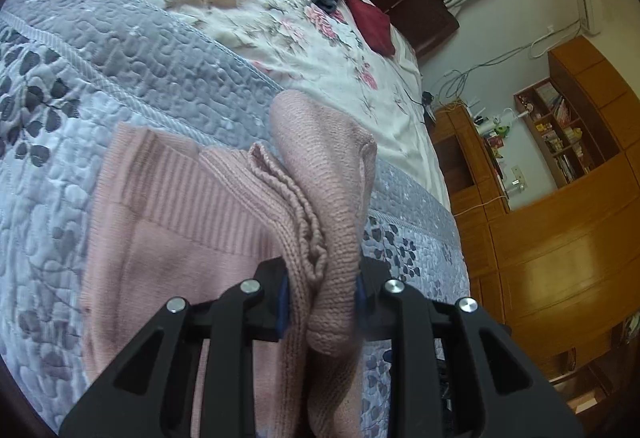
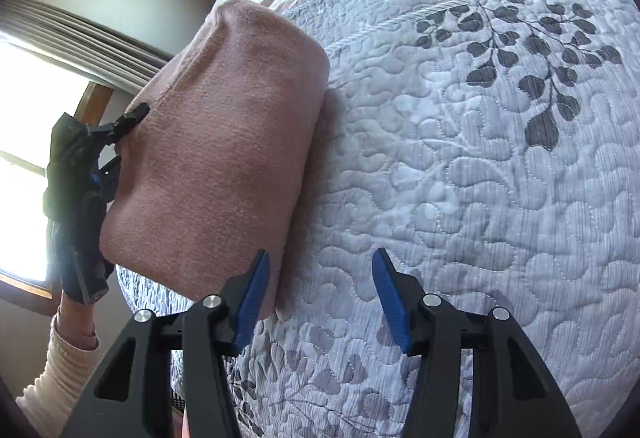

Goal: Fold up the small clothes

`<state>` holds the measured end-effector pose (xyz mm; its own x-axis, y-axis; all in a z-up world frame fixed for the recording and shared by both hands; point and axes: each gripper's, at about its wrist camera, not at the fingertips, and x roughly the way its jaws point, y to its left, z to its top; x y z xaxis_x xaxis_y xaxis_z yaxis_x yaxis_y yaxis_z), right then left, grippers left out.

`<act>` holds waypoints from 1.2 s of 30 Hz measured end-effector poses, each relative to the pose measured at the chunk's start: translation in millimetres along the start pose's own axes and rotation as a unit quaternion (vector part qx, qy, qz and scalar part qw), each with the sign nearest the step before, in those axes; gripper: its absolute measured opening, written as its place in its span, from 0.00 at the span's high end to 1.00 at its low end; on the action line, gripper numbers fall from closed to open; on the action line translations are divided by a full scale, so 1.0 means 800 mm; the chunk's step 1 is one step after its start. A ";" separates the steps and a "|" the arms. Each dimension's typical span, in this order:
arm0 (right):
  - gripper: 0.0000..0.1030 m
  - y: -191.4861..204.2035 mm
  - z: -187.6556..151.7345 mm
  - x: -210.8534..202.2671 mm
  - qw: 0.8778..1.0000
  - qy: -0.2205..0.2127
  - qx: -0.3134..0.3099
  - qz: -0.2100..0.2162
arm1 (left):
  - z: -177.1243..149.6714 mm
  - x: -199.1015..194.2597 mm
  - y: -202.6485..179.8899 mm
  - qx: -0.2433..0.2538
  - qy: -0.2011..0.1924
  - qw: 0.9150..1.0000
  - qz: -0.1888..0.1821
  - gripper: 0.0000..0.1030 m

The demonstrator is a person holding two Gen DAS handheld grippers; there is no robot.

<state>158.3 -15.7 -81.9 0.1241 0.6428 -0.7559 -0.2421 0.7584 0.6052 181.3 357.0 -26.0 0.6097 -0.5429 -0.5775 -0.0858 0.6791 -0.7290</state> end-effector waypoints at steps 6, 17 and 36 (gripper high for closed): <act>0.47 0.031 -0.001 0.021 1.000 0.013 -0.020 0.009 | 0.014 -0.037 0.059 -0.031 -0.007 0.999 0.018 0.77; 0.47 0.072 -0.008 0.040 0.998 0.031 -0.054 0.000 | -0.004 -0.024 0.149 -0.075 0.018 0.997 0.023 0.75; 0.38 0.091 -0.020 0.109 0.996 0.069 0.010 0.048 | -0.123 -0.098 0.102 0.014 0.060 0.997 0.054 0.65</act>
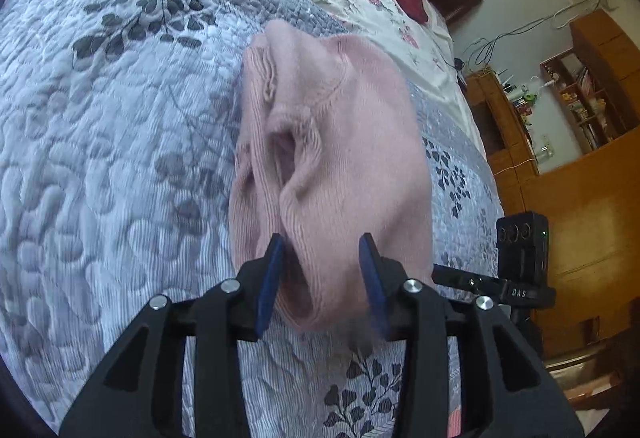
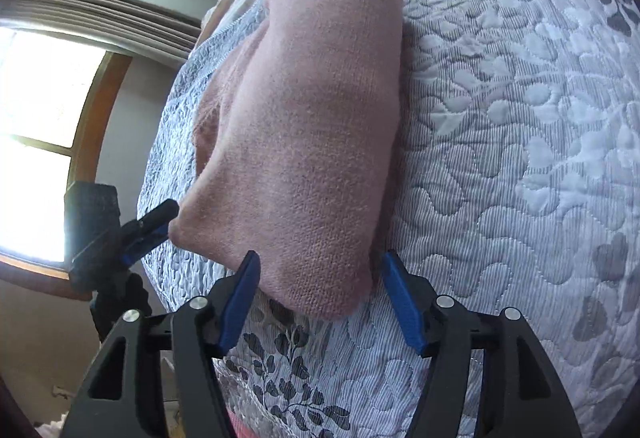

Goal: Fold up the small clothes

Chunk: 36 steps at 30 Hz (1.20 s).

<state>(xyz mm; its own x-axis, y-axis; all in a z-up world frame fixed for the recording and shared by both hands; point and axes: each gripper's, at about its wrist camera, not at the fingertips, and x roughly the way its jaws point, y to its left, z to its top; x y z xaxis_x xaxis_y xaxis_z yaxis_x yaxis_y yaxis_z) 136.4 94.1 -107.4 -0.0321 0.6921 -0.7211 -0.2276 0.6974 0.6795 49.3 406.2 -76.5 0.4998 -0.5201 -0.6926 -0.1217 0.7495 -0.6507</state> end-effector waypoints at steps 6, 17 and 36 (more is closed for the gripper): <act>0.73 0.008 -0.006 0.002 1.000 -0.004 -0.012 0.002 | -0.004 0.020 0.006 -0.009 0.017 1.000 0.011 0.93; 0.78 0.007 -0.020 0.013 0.999 0.011 -0.036 -0.021 | -0.010 0.035 0.035 -0.013 0.026 0.999 0.031 0.94; 0.34 -0.004 0.066 -0.026 0.999 -0.034 -0.021 0.029 | 0.098 0.057 0.032 0.004 0.025 0.999 0.034 0.33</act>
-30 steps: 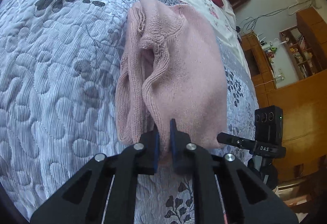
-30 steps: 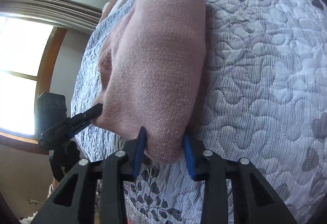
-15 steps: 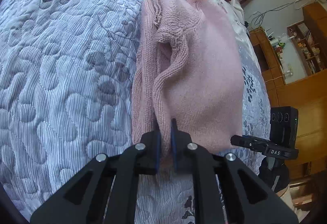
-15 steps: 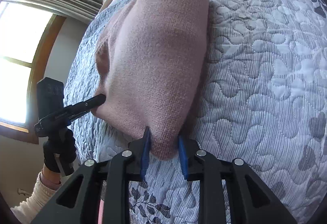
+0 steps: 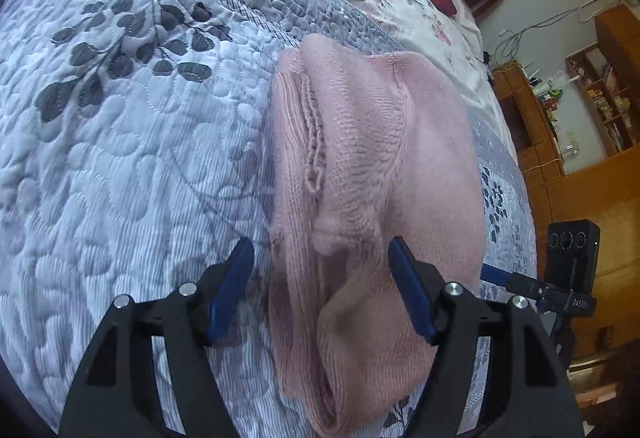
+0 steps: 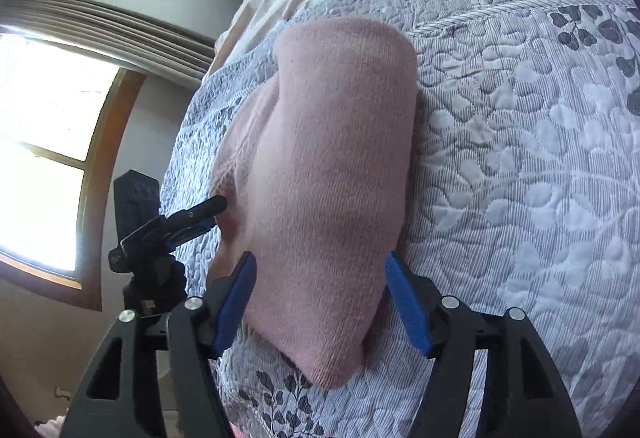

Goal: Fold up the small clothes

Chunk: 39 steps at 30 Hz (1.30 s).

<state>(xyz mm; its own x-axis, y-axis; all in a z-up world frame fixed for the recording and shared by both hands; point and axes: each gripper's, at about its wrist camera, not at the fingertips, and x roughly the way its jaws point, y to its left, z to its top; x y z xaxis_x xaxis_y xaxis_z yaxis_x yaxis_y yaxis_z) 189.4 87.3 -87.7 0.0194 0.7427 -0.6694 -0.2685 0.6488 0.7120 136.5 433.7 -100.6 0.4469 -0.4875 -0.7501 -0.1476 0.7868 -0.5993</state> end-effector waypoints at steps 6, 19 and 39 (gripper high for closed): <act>0.29 -0.022 0.025 0.019 1.000 0.008 0.010 0.015 | 0.023 0.036 0.012 0.000 0.020 0.999 -0.045 0.32; 0.18 -0.045 0.039 0.078 0.995 0.000 0.048 0.084 | 0.034 0.079 -0.001 0.002 0.021 0.994 -0.110 0.38; 0.41 -0.059 -0.067 -0.152 0.997 -0.040 0.002 0.067 | -0.102 0.048 -0.171 0.030 0.004 0.975 -0.218 0.55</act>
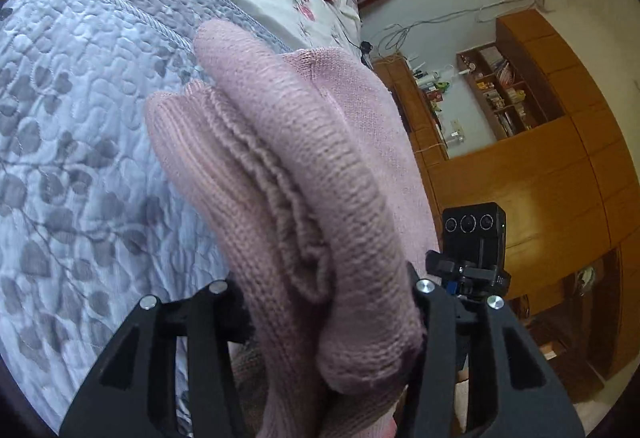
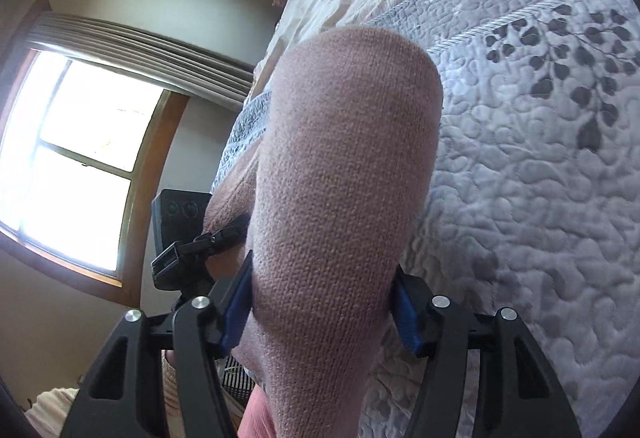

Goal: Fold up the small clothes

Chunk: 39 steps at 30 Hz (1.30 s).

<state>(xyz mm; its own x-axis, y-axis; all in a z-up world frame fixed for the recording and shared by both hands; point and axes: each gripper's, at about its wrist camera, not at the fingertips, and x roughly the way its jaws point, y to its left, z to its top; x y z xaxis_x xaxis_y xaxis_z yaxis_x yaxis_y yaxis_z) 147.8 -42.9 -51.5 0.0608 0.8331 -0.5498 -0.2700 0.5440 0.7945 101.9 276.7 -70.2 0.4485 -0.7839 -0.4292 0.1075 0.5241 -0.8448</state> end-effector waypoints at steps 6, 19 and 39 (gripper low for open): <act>0.40 -0.059 -0.048 -0.008 0.998 0.014 0.046 -0.030 | -0.046 0.057 0.010 -0.015 0.042 0.999 0.030 0.54; 0.26 -0.071 -0.076 0.005 0.997 -0.004 0.070 -0.041 | -0.059 0.067 0.043 -0.037 0.063 0.995 0.073 0.41; 0.63 -0.033 -0.173 -0.001 0.996 0.003 0.075 -0.056 | -0.162 -0.005 -0.032 0.080 0.032 0.976 0.198 0.37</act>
<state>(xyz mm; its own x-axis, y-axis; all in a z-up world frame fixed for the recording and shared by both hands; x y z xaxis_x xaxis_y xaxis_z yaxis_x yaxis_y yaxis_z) 22.1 -71.6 -107.9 0.0772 0.7660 -0.6382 -0.1144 0.6427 0.7575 -17.7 223.1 -88.8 0.4274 -0.5255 -0.7357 0.0756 0.8317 -0.5501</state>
